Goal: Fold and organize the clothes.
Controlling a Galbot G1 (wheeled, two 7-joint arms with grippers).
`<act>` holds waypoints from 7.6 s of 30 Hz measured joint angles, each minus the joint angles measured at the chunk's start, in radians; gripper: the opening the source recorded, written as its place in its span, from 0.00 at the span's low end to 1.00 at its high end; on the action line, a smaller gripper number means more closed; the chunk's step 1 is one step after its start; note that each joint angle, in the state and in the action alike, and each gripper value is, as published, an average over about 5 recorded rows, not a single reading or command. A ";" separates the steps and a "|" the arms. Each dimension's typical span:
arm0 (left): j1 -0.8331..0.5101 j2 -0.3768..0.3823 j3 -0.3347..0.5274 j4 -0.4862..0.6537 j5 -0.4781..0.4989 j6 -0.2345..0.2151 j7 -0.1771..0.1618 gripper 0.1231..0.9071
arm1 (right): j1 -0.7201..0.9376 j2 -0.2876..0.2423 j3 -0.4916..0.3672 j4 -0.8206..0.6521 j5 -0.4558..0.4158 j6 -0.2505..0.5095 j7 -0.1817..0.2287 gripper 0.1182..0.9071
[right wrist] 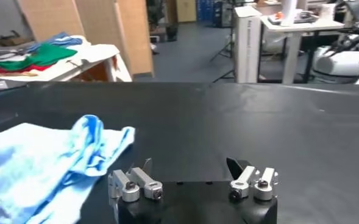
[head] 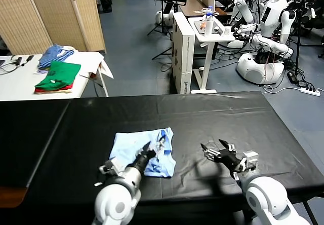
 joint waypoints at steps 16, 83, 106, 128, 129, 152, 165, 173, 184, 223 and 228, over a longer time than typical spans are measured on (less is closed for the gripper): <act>0.058 0.142 -0.149 0.018 0.173 -0.022 0.040 1.00 | 0.326 0.027 -0.380 -0.079 -0.126 -0.062 0.035 1.00; 0.069 0.041 -0.226 0.195 0.062 -0.080 0.153 1.00 | -0.095 -0.006 -0.001 0.034 -0.178 0.114 0.000 1.00; 0.077 0.014 -0.258 0.164 -0.097 -0.037 0.100 0.06 | -0.101 0.019 -0.012 0.028 -0.212 0.122 -0.005 1.00; 0.182 0.377 -0.413 0.094 0.241 -0.065 0.114 0.06 | -0.093 0.040 -0.018 0.011 -0.217 0.128 -0.005 1.00; 0.190 0.407 -0.436 0.097 0.234 -0.064 0.115 0.06 | -0.092 0.042 -0.019 0.009 -0.217 0.128 -0.005 1.00; 0.195 0.426 -0.439 -0.090 0.102 0.016 -0.001 0.06 | -0.155 0.053 0.024 0.041 -0.233 0.132 -0.005 1.00; 0.140 0.112 -0.123 -0.059 0.192 0.004 -0.016 0.06 | -0.165 0.056 0.032 0.045 -0.224 0.126 -0.002 1.00; 0.140 -0.039 -0.046 -0.016 0.305 -0.007 0.029 0.06 | -0.131 0.062 -0.001 0.042 -0.129 0.094 0.019 1.00; 0.169 -0.099 -0.028 -0.026 0.396 -0.083 0.175 0.49 | -0.011 0.079 -0.106 0.008 0.122 -0.002 0.076 1.00; 0.286 -0.105 -0.183 -0.085 0.458 -0.198 0.189 1.00 | 0.261 0.159 -0.333 -0.190 0.268 -0.101 0.101 0.03; 0.291 -0.103 -0.190 -0.083 0.458 -0.208 0.188 1.00 | 0.301 0.077 -0.282 -0.197 0.239 -0.159 0.070 0.03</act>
